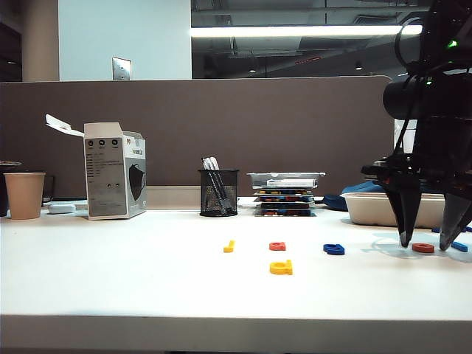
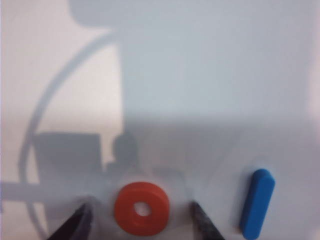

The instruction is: Select the appropriate letters from the row of letter magnets placed on the table to arrange into the word "dog".

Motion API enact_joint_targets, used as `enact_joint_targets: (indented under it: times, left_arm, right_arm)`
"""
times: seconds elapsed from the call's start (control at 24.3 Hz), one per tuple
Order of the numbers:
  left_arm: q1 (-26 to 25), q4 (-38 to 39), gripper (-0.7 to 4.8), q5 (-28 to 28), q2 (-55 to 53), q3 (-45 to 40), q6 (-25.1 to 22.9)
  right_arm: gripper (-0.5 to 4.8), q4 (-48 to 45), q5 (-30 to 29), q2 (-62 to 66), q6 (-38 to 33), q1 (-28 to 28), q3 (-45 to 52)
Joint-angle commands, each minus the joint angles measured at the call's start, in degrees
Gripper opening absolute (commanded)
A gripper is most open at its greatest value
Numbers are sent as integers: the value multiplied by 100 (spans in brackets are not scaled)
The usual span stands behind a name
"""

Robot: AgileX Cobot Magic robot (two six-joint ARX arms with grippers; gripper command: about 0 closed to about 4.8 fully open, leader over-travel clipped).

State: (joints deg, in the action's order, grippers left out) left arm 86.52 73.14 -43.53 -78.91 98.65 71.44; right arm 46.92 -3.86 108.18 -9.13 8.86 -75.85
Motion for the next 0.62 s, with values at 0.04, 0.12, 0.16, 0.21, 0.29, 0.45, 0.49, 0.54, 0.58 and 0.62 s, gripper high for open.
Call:
enact_joint_targets:
  times: [0.04,0.12,0.16,0.21,0.29,0.45,0.49,0.54,0.58,0.62]
  left_arm:
    - [4,4,-5,-20,9,11,-31]
    - [4,4,-5,-20,9,11,-31]
    - [4,4,-5,-20,9,11,-28]
    - [4,4,-5,-20,9,11,-31]
    - [4,4,-5,-20,9,11,-28]
    - [4,4,-5,-20,9,11,-28]
    - [4,4,-5,-20,9,11,-28]
    - [4,4,-5,-20,9,11,-28]
    - [4,4,-5,-17,9,11,-28]
    - [4,4,-5,-20,9,11,-28]
  right_arm:
    - [252,42,28,22,-28,2,17]
    - [252,55,31,22,-28,2,17]
    - [252,55,28,22,-28,2,17]
    - [251,57,31,22,-28,2,17]
    - [239,63,28,22,-28,2,17]
    - [209,81,28,22,-28,2,17]
    - [209,81,28,22,-28,2,17]
    - [205,81,28,22,-28,2,17]
    - [198,81,28,22,-28,2,17]
    - [198,83,28,22,-28,2,17]
